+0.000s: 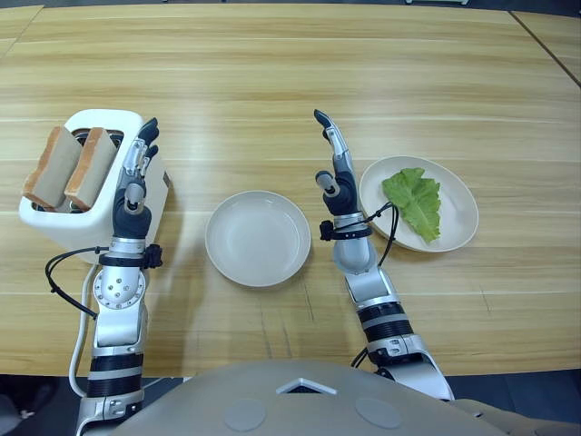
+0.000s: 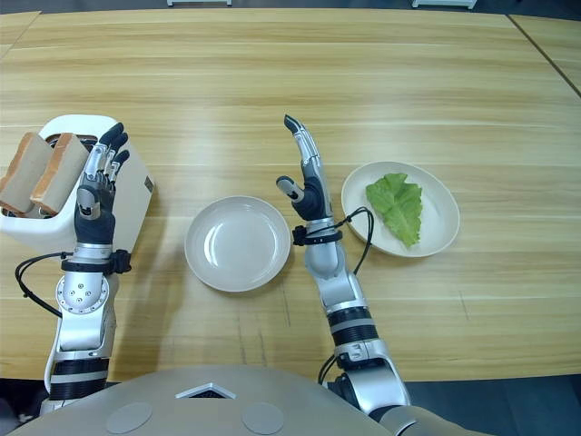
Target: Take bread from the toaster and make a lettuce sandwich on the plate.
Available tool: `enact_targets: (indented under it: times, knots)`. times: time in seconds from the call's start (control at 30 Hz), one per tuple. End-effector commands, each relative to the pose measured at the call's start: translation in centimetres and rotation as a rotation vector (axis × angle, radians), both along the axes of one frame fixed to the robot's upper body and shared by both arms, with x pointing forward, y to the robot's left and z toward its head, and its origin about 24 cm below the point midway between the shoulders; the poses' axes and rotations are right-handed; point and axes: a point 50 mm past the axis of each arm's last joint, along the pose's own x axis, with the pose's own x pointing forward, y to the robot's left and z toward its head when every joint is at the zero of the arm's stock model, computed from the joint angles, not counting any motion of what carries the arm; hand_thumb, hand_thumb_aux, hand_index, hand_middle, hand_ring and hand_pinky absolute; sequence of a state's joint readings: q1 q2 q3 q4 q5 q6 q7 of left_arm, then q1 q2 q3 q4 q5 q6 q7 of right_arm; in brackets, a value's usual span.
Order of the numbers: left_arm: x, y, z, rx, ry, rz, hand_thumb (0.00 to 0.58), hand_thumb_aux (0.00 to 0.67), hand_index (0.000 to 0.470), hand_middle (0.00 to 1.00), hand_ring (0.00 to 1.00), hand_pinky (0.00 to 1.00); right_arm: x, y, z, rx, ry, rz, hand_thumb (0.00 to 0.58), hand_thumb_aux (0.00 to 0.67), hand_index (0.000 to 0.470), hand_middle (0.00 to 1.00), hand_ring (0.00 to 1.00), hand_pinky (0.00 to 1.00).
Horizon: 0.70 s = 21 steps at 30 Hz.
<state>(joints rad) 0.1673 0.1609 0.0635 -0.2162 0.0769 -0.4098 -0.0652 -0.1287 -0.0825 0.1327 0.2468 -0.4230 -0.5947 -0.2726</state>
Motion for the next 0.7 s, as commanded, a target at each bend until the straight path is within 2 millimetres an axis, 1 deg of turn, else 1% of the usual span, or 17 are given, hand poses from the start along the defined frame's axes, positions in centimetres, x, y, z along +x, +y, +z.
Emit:
enact_targets:
  times: [0.03,0.3,0.37,0.43,0.5,0.57,0.6,0.67,0.7]
  knots:
    - [0.1,0.1,0.0,0.021,0.003,0.007,0.0,0.0,0.0,0.0,0.0,0.0,0.1,-0.1,-0.1,-0.013,0.001,-0.002,0.0,0.0,0.0,0.0,0.0,0.0]
    - [0.0,-0.1,0.0,0.038,0.006,-0.001,0.0,0.0,0.0,0.0,0.0,0.0,0.1,0.0,-0.1,-0.012,0.001,0.002,0.0,0.0,0.0,0.0,0.0,0.0]
    - [-0.1,-0.1,0.4,0.029,-0.023,0.005,0.0,0.0,0.0,0.0,0.0,0.0,0.1,0.0,-0.1,-0.011,0.001,0.004,0.0,0.0,0.0,0.0,0.0,0.0]
    - [-0.5,0.3,2.1,0.005,-0.127,0.034,0.0,0.0,0.0,0.0,0.0,0.0,0.1,0.0,-0.1,-0.011,0.0,0.005,0.0,0.0,0.0,0.0,0.0,0.0]
    - [-1.6,1.3,5.7,0.018,-0.311,0.074,0.0,0.0,0.0,0.0,0.0,0.0,0.0,-0.1,0.0,-0.011,-0.002,0.004,0.0,0.0,0.0,0.0,0.0,0.0]
    - [-2.5,3.1,9.1,0.121,-0.456,0.15,0.0,0.0,0.0,0.0,0.0,0.0,-0.1,-0.3,0.0,-0.01,-0.004,-0.004,0.0,0.0,0.0,0.0,0.0,0.0]
    - [-2.9,4.2,10.4,0.174,-0.497,0.193,0.0,0.0,0.0,0.0,0.0,0.0,-0.1,-0.3,0.0,-0.01,-0.005,-0.007,0.0,0.0,0.0,0.0,0.0,0.0]
    - [-3.8,6.2,12.6,0.316,-0.548,0.283,0.0,0.0,0.0,0.0,0.0,0.0,-0.1,-0.4,0.0,-0.01,-0.007,-0.007,0.0,0.0,0.0,0.0,0.0,0.0]
    - [-4.4,6.9,13.3,0.438,-0.56,0.334,0.0,0.0,0.0,0.0,0.0,0.0,-0.1,-0.4,0.0,-0.011,-0.007,-0.005,0.0,0.0,0.0,0.0,0.0,0.0]
